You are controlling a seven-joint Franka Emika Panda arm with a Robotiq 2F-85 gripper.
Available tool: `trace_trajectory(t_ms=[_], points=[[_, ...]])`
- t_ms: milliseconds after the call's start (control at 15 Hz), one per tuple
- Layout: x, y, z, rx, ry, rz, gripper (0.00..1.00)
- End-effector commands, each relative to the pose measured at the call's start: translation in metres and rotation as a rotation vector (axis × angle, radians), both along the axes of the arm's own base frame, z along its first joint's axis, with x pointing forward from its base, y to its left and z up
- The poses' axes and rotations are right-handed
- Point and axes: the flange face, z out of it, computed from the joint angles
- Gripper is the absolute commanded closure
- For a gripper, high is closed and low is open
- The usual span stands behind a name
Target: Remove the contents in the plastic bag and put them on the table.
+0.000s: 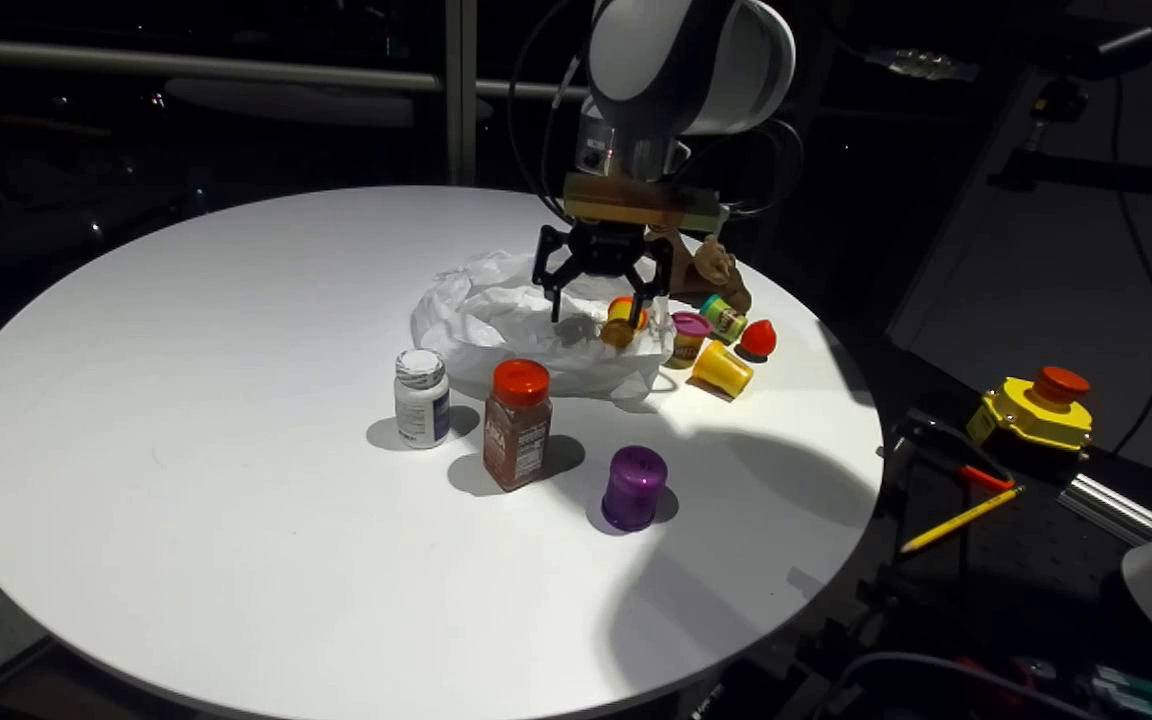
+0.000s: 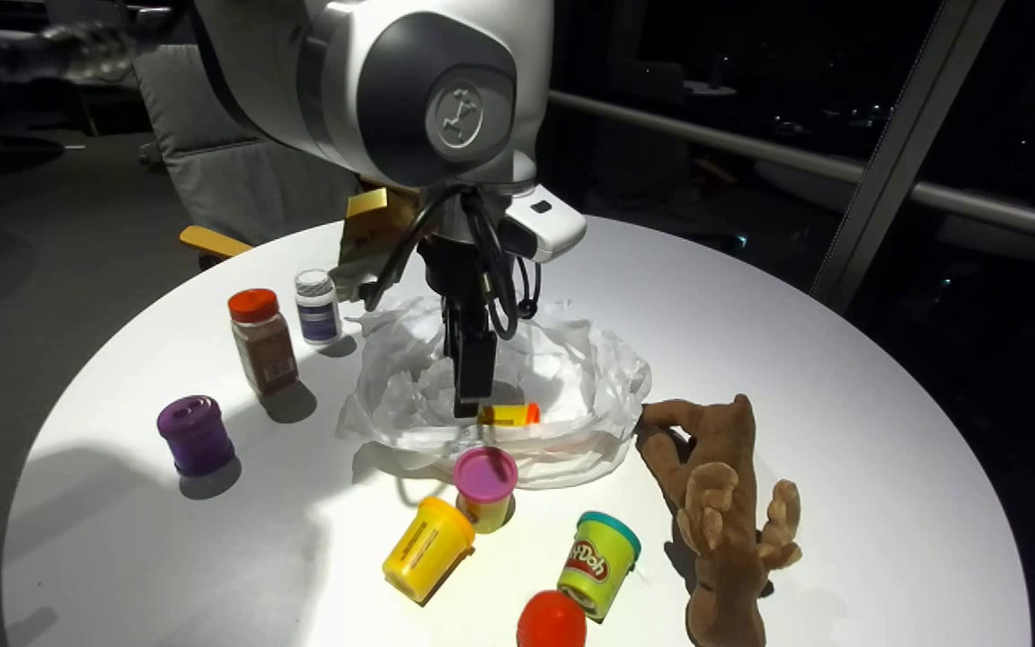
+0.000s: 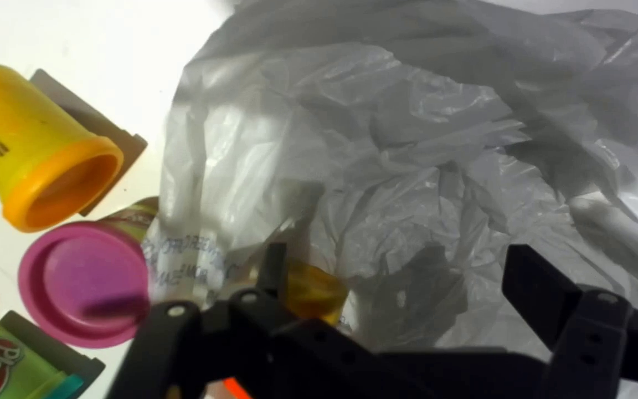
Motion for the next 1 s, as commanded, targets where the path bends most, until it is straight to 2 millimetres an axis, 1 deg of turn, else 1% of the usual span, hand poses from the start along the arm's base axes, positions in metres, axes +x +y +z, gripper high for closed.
trace_trajectory(t_ms=[0, 533, 800, 867, 933], points=[[0.015, -0.010, -0.008, 0.011, 0.004, -0.042, 0.00], [0.012, -0.036, -0.016, -0.031, 0.010, -0.089, 0.00], [0.012, -0.044, -0.021, -0.044, 0.018, -0.107, 0.00], [0.013, -0.046, -0.022, -0.044, 0.020, -0.107, 0.18], [0.013, -0.046, -0.024, -0.048, 0.020, -0.109, 0.27]])
